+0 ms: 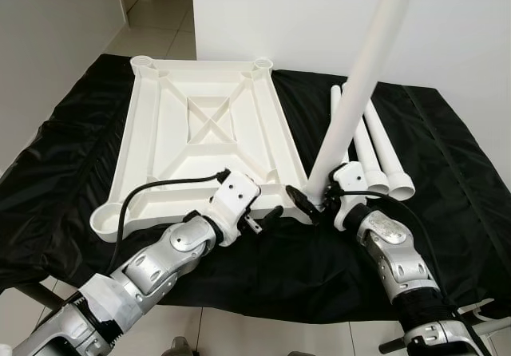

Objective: Building children table

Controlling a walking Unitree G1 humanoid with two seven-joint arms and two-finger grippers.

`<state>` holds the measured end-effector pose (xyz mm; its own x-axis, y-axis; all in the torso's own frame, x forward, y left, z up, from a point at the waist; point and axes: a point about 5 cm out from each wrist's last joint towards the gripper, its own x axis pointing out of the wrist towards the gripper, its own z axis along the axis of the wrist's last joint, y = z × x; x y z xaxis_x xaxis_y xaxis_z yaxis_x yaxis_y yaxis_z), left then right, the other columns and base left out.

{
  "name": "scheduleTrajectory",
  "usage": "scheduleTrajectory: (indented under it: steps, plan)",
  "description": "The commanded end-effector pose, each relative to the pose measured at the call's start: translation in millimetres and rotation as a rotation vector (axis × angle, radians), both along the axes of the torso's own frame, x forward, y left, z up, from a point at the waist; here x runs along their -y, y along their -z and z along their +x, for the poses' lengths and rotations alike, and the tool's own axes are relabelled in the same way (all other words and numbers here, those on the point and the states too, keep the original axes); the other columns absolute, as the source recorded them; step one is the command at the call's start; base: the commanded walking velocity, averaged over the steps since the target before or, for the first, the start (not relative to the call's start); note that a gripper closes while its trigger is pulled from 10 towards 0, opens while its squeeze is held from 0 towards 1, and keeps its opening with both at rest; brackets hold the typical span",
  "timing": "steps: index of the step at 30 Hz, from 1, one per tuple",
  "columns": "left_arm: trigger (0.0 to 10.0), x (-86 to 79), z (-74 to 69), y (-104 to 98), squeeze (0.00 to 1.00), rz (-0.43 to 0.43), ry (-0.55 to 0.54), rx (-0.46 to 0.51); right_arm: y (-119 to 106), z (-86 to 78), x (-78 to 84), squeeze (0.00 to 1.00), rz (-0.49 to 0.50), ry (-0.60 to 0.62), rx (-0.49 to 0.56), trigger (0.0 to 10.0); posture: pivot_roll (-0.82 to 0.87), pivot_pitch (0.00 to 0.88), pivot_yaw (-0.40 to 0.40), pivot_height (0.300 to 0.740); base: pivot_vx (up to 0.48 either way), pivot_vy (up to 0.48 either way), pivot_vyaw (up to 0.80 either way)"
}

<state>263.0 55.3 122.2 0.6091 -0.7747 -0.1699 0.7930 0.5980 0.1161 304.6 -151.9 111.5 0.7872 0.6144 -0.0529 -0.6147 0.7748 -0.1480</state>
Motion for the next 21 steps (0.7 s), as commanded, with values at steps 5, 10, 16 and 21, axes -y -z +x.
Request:
scheduleTrajectory:
  steps: [5, 10, 16, 21]
  plan:
    - [10.0, 8.8, -24.8, 2, 0.0, 0.004, 0.485, -0.101, 3, 1.9, 4.2, 0.0, -0.013, -0.006, -0.019, 0.0, 0.03, 0.0, -0.055, 0.74, 0.0, 0.0, 0.0]
    - [10.0, 8.9, -22.2, 0, 0.0, -0.002, 0.466, -0.101, 8, -0.1, 9.1, 0.0, 0.005, 0.031, -0.037, 0.0, 0.03, 0.0, -0.056, 0.74, 0.0, 0.0, 0.0]
    - [10.0, 8.8, -19.0, -5, 0.0, -0.016, 0.455, -0.1, 14, -0.7, 9.1, 0.0, 0.066, 0.149, -0.063, 10.0, 0.03, 0.0, -0.055, 0.74, 0.0, 0.0, 0.0]
    - [10.0, 8.3, -17.7, -5, 0.0, -0.02, 0.446, -0.101, 15, -0.1, 5.1, 0.0, 0.102, 0.305, -0.062, 10.0, 0.03, 0.0, -0.059, 0.74, 0.0, 0.0, 0.0]
